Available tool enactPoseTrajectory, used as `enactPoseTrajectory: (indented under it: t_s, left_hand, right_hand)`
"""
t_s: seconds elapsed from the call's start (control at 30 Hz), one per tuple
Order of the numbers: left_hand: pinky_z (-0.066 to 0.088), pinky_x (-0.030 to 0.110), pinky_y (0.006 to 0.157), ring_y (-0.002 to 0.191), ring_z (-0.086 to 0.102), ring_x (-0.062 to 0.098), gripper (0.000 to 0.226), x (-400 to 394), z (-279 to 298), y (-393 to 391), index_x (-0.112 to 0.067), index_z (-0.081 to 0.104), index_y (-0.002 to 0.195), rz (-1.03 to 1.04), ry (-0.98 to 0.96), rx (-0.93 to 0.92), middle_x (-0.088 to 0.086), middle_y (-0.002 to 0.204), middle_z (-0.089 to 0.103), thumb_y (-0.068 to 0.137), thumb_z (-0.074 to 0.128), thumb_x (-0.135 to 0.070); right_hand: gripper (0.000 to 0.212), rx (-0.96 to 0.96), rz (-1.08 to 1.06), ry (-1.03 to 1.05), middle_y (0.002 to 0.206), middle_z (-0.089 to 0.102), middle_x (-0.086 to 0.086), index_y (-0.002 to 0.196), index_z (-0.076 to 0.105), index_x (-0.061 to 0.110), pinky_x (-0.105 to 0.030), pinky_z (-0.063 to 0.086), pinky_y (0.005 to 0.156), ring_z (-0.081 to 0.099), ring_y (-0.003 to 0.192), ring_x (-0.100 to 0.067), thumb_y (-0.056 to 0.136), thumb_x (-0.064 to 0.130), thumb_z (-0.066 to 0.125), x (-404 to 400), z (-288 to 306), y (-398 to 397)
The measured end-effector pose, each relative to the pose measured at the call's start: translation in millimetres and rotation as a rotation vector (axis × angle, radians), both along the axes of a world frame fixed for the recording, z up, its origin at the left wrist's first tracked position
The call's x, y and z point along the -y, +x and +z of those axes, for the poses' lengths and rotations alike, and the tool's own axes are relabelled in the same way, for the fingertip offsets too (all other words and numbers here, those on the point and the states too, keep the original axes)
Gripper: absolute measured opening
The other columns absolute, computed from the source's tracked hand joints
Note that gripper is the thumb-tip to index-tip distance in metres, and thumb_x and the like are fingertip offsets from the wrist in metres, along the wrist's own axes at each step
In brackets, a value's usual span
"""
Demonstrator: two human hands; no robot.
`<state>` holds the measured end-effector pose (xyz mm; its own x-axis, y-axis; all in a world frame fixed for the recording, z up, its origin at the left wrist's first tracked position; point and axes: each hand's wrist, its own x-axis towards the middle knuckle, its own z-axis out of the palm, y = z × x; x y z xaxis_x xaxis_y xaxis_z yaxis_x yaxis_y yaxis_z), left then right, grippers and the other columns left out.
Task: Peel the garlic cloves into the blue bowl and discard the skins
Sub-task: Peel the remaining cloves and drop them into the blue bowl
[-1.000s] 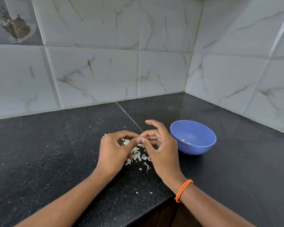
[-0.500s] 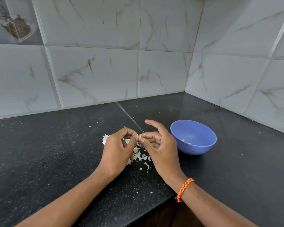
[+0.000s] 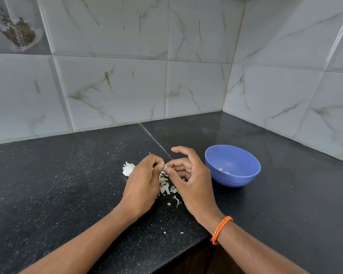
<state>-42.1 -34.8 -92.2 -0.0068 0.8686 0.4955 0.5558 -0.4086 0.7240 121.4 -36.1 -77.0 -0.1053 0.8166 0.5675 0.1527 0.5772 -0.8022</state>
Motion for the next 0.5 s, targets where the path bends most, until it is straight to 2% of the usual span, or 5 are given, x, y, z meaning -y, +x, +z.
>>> enactPoseTrajectory:
  t_s: [0.13, 0.2, 0.27, 0.33, 0.5]
  left_hand:
    - [0.053, 0.057, 0.059, 0.059, 0.058, 0.026, 0.024, 1.7, 1.7, 0.9, -0.034, 0.052, 0.093, 0.000, 0.002, 0.004, -0.006, 0.066, 0.055, 0.114, 0.045, -0.025]
    - [0.053, 0.049, 0.056, 0.056, 0.062, 0.023, 0.022, 4.3, 5.0, 2.0, -0.033, 0.054, 0.095, 0.007, 0.003, 0.044, -0.005, 0.067, 0.059, 0.114, 0.047, -0.024]
    - [0.052, 0.039, 0.051, 0.053, 0.068, 0.019, 0.017, 7.5, 9.0, 2.1, -0.030, 0.059, 0.099, 0.015, -0.002, 0.116, -0.006, 0.077, 0.067, 0.113, 0.053, -0.024]
    - [0.054, 0.042, 0.048, 0.055, 0.072, 0.020, 0.014, 9.9, 12.0, 1.4, -0.027, 0.064, 0.103, 0.014, -0.015, 0.176, -0.010, 0.093, 0.071, 0.112, 0.057, -0.020]
    - [0.056, 0.034, 0.050, 0.054, 0.074, 0.024, 0.039, 14.7, 17.5, 1.9, -0.037, 0.069, 0.127, -0.011, -0.039, 0.250, -0.012, 0.106, 0.077, 0.107, 0.061, -0.004]
  right_hand:
    - [0.047, -0.028, -0.012, -0.014, 0.099, 0.077, 0.005, 0.136, 0.061, 0.025, -0.032, 0.064, 0.086, 0.076, 0.097, -0.015, 0.095, 0.008, 0.078, -2.1, -1.0, 0.3]
    - [0.048, -0.048, -0.005, -0.020, 0.100, 0.078, 0.005, 0.137, 0.061, 0.026, -0.032, 0.063, 0.087, 0.076, 0.097, -0.016, 0.096, 0.007, 0.077, -2.2, -0.6, 0.9]
    - [0.047, -0.062, 0.007, -0.022, 0.102, 0.078, 0.004, 0.138, 0.060, 0.027, -0.032, 0.063, 0.089, 0.077, 0.099, -0.017, 0.098, 0.006, 0.076, -1.6, -0.1, 1.1]
    - [0.047, -0.073, 0.006, -0.030, 0.103, 0.079, 0.005, 0.137, 0.060, 0.028, -0.033, 0.063, 0.090, 0.077, 0.100, -0.016, 0.098, 0.006, 0.075, -1.5, -0.1, 1.2]
    - [0.047, -0.076, -0.026, -0.021, 0.102, 0.079, 0.006, 0.137, 0.060, 0.027, -0.028, 0.062, 0.088, 0.077, 0.099, -0.013, 0.097, 0.006, 0.076, -0.9, 0.7, 2.1]
